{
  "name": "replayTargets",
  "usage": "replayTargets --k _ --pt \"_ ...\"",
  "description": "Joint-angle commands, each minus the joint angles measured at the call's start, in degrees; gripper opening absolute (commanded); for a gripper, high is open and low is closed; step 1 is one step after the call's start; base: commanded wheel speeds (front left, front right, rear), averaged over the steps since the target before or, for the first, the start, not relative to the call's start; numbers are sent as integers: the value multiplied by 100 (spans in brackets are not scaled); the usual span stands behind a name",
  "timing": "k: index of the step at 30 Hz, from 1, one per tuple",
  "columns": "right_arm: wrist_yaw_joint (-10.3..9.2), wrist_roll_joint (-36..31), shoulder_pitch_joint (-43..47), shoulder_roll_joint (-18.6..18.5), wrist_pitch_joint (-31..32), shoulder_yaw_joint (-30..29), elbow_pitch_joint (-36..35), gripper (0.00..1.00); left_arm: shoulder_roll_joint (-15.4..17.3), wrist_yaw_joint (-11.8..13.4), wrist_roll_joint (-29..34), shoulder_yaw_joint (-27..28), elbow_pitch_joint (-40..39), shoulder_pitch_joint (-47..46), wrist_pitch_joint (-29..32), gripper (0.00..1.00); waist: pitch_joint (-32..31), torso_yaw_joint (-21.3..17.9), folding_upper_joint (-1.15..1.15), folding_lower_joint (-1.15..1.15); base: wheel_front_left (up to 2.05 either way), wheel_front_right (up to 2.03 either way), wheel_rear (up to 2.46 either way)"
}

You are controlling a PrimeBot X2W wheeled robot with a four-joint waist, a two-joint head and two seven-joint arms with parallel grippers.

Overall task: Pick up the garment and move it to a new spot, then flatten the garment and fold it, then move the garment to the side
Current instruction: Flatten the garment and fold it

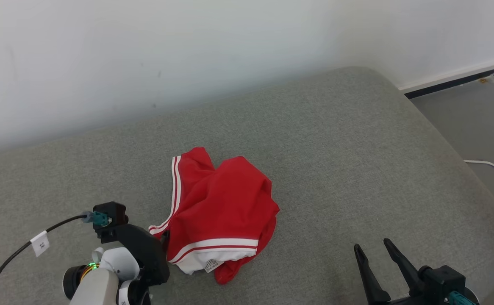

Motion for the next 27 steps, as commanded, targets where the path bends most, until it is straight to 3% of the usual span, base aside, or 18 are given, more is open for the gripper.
replayTargets --k 1,5,6,7,8,14,16,21,27 --pt "-12 11 -59 11 -30 8 16 100 22 32 -37 -2 31 -61 47 100 50 -69 -1 -1 0 0 0" --pt "-12 14 -88 17 -41 46 43 100 39 148 -24 -4 136 -21 106 100 44 -104 -1 -1 0 0 0" --pt "-12 17 -88 17 -42 54 49 100 23 144 -57 -19 154 3 132 93 39 -109 -1 -1 0 0 0" --pt "-12 20 -83 13 -47 62 53 100 5 128 -100 -27 167 26 158 30 32 -112 -1 -1 0 0 0" --pt "-12 18 -79 10 -44 68 55 100 -13 107 -143 -41 187 50 207 0 27 -113 -1 -1 0 0 0" --pt "-12 23 -81 -22 -34 78 33 100 -74 10 -249 -86 104 0 -11 0 7 -101 -1 -1 0 0 0" --pt "-12 27 -77 -28 -37 79 33 100 -53 41 -141 -68 -30 -154 -471 0 1 -84 -1 -1 0 0 0" --pt "-12 46 -76 -33 -29 98 47 100 -128 -163 -24 -288 -448 -557 -1654 0 -29 -39 -1 -1 0 0 0" --pt "-12 70 -122 -4 -23 195 87 100 -172 -334 -400 -1122 -873 -1345 -2641 0 -92 -92 -1 -1 0 0 0"
